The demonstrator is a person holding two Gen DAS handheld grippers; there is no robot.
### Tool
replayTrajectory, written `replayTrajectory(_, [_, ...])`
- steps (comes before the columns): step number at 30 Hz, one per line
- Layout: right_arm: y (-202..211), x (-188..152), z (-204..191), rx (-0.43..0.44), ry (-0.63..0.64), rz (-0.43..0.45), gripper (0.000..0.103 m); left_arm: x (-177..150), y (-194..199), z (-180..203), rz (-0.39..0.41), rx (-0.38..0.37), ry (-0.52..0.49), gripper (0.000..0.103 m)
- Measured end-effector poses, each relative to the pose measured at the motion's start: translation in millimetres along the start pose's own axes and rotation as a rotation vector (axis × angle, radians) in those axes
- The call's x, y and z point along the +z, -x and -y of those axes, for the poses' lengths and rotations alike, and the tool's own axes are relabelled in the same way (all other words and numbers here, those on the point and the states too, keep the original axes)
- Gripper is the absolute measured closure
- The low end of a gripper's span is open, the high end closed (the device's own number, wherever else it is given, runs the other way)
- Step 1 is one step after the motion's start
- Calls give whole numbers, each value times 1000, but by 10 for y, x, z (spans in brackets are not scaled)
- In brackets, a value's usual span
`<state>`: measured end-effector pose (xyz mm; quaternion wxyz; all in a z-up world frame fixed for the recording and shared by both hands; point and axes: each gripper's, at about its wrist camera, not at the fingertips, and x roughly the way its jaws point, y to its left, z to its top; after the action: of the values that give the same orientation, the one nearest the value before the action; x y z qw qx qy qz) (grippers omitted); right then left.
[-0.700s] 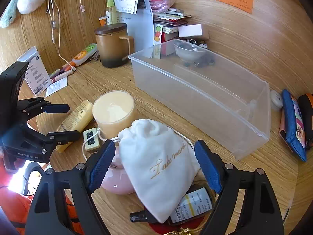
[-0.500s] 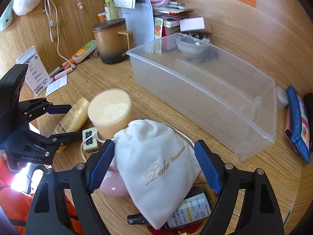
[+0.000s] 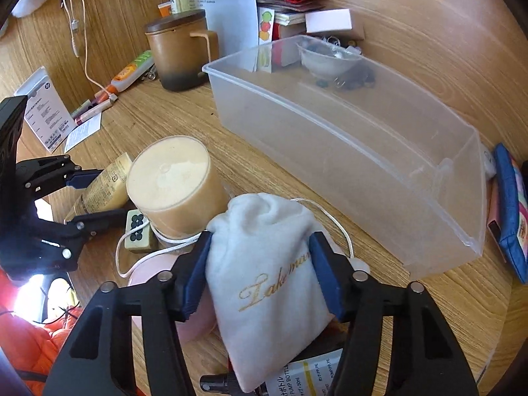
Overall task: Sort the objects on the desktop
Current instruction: 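Grasp the white drawstring pouch with the right tool while the left tool grasps the cream tube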
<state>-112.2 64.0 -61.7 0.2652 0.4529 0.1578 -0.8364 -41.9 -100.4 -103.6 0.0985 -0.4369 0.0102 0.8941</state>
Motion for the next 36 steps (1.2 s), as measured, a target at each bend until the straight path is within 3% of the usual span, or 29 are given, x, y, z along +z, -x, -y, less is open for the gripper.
replayTrajectory(8, [122, -39, -3, -4, -13, 44, 57, -19, 87, -107, 32, 11, 52, 58])
replayTrajectory(13, [239, -74, 24, 0, -42, 76, 58, 58, 279, -126, 89, -5, 67, 77])
replayTrajectory(16, [321, -101, -4, -3, -47, 98, 58, 110, 301, -130, 100, 0, 65, 80])
replayTrajectory(26, [710, -117, 88, -25, -77, 201, 59, 41, 240, -203, 56, 35, 68, 75])
replayTrajectory(30, [831, -96, 144, -27, -94, 230, 59, 42, 168, -127, 47, 69, 28, 60])
replayTrajectory(34, [911, -90, 172, -26, -91, 250, 59, 15, 5, -178, -19, 42, 39, 55])
replayTrajectory(36, [924, -82, 188, -24, -90, 254, 59, 8, 2, -135, -2, 72, 12, 55])
